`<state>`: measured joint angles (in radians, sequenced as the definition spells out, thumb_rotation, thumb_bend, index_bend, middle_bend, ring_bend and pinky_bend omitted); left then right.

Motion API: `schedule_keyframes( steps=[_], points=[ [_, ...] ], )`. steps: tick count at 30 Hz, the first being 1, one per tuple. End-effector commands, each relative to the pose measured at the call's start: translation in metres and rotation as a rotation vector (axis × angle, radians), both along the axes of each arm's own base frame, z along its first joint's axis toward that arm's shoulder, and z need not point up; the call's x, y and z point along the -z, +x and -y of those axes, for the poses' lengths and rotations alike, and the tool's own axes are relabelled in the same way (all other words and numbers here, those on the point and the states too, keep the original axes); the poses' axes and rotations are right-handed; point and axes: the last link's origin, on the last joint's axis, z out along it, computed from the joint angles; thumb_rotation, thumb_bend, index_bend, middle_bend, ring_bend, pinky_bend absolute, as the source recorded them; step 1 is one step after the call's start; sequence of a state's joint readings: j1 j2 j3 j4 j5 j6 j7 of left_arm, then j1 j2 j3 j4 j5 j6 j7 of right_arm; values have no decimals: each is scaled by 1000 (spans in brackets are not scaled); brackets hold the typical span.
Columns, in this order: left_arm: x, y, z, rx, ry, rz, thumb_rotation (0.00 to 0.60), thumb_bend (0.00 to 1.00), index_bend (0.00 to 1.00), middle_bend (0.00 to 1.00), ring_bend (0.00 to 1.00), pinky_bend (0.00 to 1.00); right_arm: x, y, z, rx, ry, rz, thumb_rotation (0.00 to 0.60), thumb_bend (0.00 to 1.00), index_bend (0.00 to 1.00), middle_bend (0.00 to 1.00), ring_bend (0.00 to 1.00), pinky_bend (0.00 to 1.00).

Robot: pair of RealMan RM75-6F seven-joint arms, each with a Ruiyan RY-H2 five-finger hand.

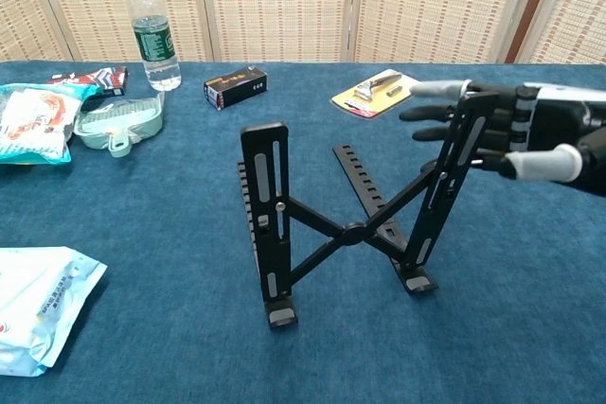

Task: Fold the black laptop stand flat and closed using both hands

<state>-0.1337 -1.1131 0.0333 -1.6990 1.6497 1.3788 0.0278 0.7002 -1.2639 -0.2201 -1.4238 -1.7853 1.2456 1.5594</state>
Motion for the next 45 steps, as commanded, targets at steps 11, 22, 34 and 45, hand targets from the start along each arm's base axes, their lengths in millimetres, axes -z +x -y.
schedule_keyframes(
  steps=[11,22,34,45],
  points=[
    [43,32,-36,245,-273,-63,600,127,140,102,95,0,-60,15,14,9,-160,30,600,84,0,96,56,167],
    [82,62,-60,339,-397,-78,600,127,59,13,10,0,-66,8,9,40,-164,14,600,84,0,93,57,166],
    [102,86,-64,359,-492,-55,600,127,3,0,0,0,-68,2,7,58,-164,17,600,84,0,91,56,167],
    [120,109,-61,362,-549,42,600,128,0,0,0,0,-72,-2,4,73,-174,25,600,84,0,91,57,167]
  ],
)
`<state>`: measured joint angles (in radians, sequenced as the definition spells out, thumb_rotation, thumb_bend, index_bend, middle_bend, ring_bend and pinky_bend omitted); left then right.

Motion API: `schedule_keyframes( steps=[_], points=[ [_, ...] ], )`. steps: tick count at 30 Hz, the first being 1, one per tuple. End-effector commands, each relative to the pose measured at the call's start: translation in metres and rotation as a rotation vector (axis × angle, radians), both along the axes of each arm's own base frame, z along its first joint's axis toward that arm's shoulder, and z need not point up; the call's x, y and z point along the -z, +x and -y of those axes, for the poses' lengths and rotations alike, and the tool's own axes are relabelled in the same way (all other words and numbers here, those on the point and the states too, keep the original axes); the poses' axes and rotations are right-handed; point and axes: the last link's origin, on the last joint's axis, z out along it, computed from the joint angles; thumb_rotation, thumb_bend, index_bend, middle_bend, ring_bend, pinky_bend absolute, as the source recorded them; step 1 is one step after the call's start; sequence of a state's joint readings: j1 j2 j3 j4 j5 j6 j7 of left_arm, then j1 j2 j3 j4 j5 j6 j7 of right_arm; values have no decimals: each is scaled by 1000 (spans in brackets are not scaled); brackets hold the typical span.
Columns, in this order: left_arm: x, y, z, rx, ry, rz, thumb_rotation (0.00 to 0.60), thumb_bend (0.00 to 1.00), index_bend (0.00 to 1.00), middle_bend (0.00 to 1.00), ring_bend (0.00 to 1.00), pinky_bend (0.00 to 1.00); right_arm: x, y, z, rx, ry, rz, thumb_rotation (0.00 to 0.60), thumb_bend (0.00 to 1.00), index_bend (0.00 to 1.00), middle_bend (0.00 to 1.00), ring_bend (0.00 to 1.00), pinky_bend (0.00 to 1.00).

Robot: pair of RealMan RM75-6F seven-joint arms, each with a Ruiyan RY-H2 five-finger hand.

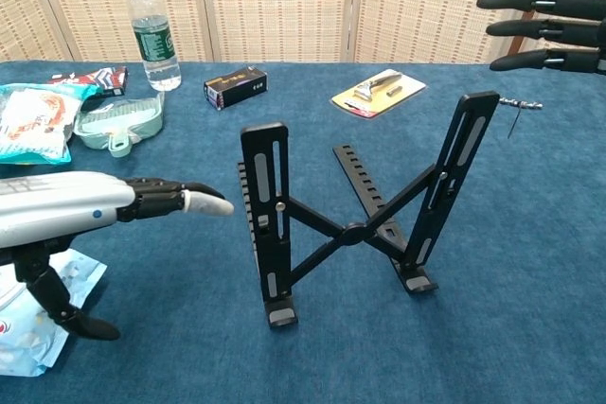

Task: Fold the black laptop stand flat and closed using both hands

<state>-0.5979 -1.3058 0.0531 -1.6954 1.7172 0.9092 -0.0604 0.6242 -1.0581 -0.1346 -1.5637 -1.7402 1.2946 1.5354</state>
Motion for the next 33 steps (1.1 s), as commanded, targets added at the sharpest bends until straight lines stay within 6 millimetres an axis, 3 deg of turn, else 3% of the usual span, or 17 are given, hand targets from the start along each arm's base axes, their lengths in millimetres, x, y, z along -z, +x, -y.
schedule_keyframes(
  steps=[1,15,33],
  points=[
    [5,5,1,-4,-24,14,600,128,0,0,0,0,-1,-2,-1,4,-2,-1,600,84,0,91,56,167],
    [28,22,-1,-2,-54,58,600,128,0,0,0,0,-4,-10,-4,19,-3,3,600,84,0,91,56,167],
    [37,27,9,17,-93,45,600,128,0,0,0,0,-4,-12,-5,24,-7,-4,600,84,0,91,56,167]
  ],
)
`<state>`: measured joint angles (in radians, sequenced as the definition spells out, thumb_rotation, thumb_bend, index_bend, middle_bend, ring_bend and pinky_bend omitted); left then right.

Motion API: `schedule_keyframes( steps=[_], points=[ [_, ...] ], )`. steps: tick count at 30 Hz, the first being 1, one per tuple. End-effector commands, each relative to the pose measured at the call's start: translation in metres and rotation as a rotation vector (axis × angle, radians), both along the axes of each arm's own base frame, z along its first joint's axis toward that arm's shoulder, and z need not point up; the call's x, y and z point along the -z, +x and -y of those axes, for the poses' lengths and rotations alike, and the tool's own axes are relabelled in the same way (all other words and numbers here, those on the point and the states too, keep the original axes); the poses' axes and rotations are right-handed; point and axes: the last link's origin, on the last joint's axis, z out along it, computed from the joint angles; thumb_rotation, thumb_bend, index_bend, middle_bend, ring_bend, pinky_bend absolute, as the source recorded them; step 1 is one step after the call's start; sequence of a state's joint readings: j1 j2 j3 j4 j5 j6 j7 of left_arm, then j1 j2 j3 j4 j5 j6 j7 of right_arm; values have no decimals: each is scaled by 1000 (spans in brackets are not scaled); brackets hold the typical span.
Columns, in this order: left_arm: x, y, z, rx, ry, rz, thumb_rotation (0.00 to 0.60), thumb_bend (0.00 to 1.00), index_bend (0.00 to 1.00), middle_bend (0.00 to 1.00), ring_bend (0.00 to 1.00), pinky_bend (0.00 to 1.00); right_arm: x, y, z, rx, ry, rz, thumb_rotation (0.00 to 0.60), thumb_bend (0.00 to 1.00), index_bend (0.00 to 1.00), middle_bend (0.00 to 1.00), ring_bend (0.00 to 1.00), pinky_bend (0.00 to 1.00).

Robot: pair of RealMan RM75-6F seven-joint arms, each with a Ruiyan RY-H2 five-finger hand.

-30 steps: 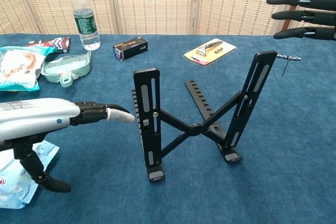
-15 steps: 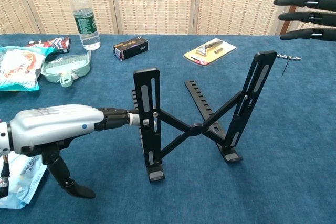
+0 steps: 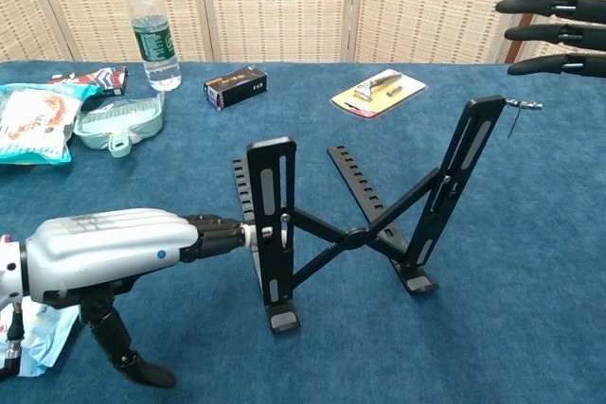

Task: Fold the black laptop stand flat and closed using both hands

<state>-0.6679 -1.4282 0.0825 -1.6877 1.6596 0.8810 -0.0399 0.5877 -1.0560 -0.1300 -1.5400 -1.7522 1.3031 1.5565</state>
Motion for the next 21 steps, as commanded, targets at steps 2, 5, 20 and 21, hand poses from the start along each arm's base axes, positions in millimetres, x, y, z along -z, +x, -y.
schedule_keyframes(
  steps=[2,5,20,21],
  points=[
    [-4,-1,-5,-13,24,8,600,128,0,0,0,0,-1,0,0,-18,-15,-34,600,84,0,90,56,167],
    [-15,-6,-11,-40,72,22,600,128,0,0,0,0,-1,-2,0,-69,-46,-150,600,84,0,73,55,166],
    [-93,-51,-16,-183,352,41,600,128,0,0,0,0,30,32,13,-215,-52,-493,600,71,0,27,18,167],
    [-99,-55,-15,-196,369,43,600,128,0,0,0,0,33,35,14,-222,-47,-502,600,70,0,22,14,166]
  ],
)
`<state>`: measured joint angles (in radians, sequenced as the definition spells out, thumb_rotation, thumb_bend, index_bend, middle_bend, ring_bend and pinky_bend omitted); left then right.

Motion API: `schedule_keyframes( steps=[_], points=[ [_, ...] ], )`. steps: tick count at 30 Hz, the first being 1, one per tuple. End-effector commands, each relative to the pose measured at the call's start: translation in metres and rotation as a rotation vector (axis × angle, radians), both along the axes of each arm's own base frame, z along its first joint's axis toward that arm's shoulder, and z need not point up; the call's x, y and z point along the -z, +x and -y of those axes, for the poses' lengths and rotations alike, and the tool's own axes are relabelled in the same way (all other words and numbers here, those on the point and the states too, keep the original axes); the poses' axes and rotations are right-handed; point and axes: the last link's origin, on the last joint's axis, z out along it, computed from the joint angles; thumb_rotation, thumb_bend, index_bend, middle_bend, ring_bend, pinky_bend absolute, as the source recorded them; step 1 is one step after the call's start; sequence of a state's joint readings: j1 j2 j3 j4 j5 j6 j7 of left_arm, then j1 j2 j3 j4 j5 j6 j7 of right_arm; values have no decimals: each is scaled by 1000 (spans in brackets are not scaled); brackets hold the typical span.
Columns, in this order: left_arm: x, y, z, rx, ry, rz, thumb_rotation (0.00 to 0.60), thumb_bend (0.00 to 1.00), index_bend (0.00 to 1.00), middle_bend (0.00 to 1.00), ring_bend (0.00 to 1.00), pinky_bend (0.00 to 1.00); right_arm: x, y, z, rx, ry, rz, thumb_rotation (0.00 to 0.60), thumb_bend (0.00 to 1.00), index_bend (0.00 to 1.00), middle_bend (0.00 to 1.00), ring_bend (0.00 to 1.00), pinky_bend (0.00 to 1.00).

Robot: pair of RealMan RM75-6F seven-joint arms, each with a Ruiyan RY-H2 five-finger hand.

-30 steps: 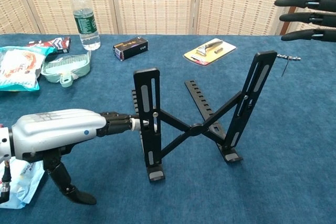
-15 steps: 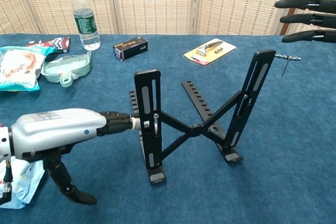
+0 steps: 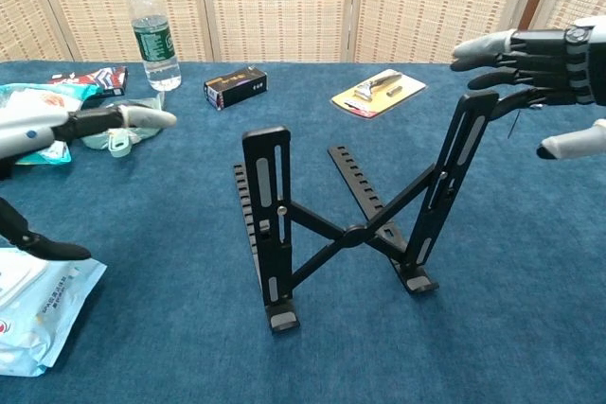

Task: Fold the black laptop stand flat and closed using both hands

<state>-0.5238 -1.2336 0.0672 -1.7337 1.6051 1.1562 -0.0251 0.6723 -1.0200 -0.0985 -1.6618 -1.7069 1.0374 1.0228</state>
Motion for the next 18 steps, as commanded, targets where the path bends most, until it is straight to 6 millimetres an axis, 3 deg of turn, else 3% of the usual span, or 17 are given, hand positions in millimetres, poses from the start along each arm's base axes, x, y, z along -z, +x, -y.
schedule_keyframes(
  steps=[1,9,18],
  points=[
    [-18,-11,3,-43,53,6,600,127,0,0,0,0,10,17,6,-26,19,-34,600,69,0,20,11,166],
    [-44,-27,12,-93,134,25,600,128,0,0,0,0,26,35,19,-47,12,-86,600,64,0,18,3,149],
    [-63,-33,16,-114,198,50,600,128,0,0,0,0,63,59,61,14,-120,-63,600,64,0,14,0,61]
  ],
)
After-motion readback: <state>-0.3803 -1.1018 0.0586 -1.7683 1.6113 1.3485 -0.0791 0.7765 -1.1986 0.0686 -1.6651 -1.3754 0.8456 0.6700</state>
